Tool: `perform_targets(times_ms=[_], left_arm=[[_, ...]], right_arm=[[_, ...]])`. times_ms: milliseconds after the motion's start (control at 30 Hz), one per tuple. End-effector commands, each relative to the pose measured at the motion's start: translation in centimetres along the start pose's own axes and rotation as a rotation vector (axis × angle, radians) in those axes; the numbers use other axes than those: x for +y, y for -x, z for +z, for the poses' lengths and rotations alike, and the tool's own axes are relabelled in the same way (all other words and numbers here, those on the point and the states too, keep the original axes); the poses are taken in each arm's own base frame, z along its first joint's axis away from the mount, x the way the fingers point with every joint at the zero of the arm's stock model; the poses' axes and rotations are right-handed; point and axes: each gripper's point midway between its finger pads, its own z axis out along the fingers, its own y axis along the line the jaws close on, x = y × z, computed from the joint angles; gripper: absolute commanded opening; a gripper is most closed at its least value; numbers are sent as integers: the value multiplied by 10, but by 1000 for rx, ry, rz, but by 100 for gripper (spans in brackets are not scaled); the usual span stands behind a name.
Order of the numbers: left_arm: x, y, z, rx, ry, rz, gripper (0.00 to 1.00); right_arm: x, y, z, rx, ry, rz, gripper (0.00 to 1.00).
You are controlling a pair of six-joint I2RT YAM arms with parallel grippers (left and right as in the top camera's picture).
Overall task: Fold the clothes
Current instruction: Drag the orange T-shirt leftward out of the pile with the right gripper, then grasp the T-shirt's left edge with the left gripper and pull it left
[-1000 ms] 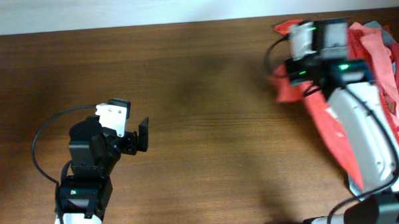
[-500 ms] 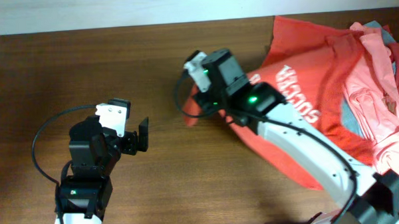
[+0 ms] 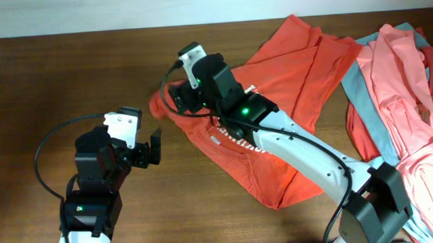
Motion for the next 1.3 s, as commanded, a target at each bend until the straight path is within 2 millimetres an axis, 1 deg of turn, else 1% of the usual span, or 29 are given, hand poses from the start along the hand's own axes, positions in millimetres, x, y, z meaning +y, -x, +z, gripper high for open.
perform_targets(times_ms=[0, 67, 200, 233, 267, 333, 367, 467, 600, 633, 700, 733, 900, 1033, 1133, 1200, 1233, 1267], left_arm=[[0, 11, -3, -26, -9, -32, 99], [-2, 12, -3, -29, -20, -68, 99], [-11, 14, 1, -33, -74, -76, 99], [-12, 12, 4, -25, -82, -76, 99], [-14, 9, 8, -11, -88, -75, 99], [-20, 1, 20, 29, -106, -72, 99], [-24, -5, 27, 56, -119, -70, 99], [-40, -24, 52, 131, -163, -53, 99], [-64, -47, 86, 218, -219, -24, 99], [-69, -53, 96, 249, -229, -19, 99], [-74, -58, 112, 292, -236, -15, 99], [-75, -62, 126, 336, -233, -14, 99], [-87, -72, 164, 461, -253, -7, 99], [-101, -82, 183, 518, -273, 10, 99], [-109, -97, 189, 559, -284, 20, 98], [-111, -106, 189, 586, -287, 23, 90], [-111, -110, 190, 601, -288, 22, 82], [-111, -113, 189, 610, -288, 22, 70]], right_arm=[[-64, 8, -37, 55, -228, 9, 99], [-86, 3, -58, 110, -280, 21, 99], [-133, -11, -115, 212, -413, 53, 99], [-142, -14, -127, 228, -442, 62, 99], [-155, -18, -146, 247, -471, 82, 99], [-171, -24, -170, 269, -507, 120, 99], [-180, -30, -186, 286, -527, 142, 99], [-190, -44, -214, 333, -539, 190, 99], [-197, -67, -241, 417, -559, 234, 99], [-198, -73, -245, 440, -563, 241, 99], [-197, -81, -250, 480, -565, 246, 99], [-196, -86, -252, 501, -564, 247, 99], [-194, -92, -256, 535, -561, 247, 99], [-193, -94, -256, 541, -561, 248, 99], [-193, -94, -257, 544, -561, 248, 99], [-193, -95, -257, 547, -560, 247, 99], [-193, -95, -257, 548, -560, 248, 99], [-193, -95, -257, 550, -560, 247, 99]])
